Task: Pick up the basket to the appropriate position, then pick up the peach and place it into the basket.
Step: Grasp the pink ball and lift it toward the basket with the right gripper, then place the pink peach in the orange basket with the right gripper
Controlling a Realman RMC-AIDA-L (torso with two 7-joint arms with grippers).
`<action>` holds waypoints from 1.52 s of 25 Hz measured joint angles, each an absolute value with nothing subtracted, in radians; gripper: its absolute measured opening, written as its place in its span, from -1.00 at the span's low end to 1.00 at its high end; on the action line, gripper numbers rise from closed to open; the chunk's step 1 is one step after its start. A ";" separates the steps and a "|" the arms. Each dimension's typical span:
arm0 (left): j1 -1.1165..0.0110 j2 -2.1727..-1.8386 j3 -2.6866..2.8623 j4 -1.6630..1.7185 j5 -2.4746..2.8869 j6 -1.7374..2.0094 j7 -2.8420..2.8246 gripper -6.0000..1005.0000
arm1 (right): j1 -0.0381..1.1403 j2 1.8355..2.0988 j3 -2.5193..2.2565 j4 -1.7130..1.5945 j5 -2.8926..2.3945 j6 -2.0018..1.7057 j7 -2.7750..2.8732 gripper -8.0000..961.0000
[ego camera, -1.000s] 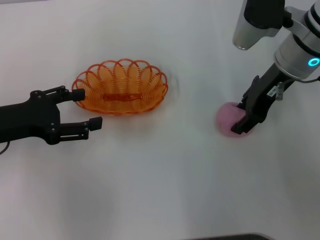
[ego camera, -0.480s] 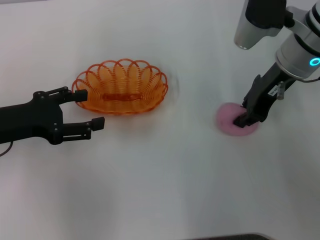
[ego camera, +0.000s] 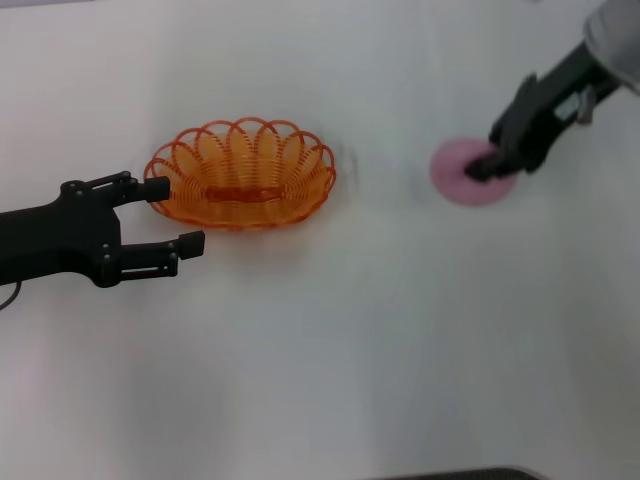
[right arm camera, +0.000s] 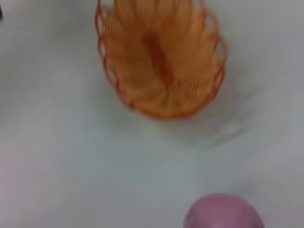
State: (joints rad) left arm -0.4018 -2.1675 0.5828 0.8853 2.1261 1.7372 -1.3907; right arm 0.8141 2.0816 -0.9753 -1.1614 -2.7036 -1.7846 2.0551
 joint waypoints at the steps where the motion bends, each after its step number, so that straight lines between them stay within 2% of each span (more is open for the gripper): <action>1: -0.402 -2.167 0.582 0.887 2.126 1.742 -1.392 0.74 | 0.819 2.082 -0.972 -1.180 -2.693 -1.791 2.058 -0.62; 8: -0.405 -2.166 0.580 0.906 2.126 1.771 -1.398 0.74 | 0.892 2.099 -1.015 -1.188 -2.630 -1.716 2.062 -0.62; 17: -0.402 -2.166 0.582 0.909 2.126 1.775 -1.406 0.74 | 0.951 2.095 -1.194 -0.933 -2.405 -1.408 2.050 -0.62; 25: -0.404 -2.166 0.586 0.891 2.126 1.766 -1.407 0.74 | 0.969 2.099 -1.380 -0.738 -2.249 -1.165 1.975 -0.61; 32: -0.405 -2.167 0.589 0.870 2.126 1.759 -1.405 0.74 | 0.971 2.105 -1.506 -0.700 -2.146 -1.066 1.969 -0.54; 38: -0.405 -2.166 0.589 0.865 2.127 1.756 -1.403 0.74 | 0.973 2.106 -1.528 -0.699 -2.129 -1.054 1.969 -0.04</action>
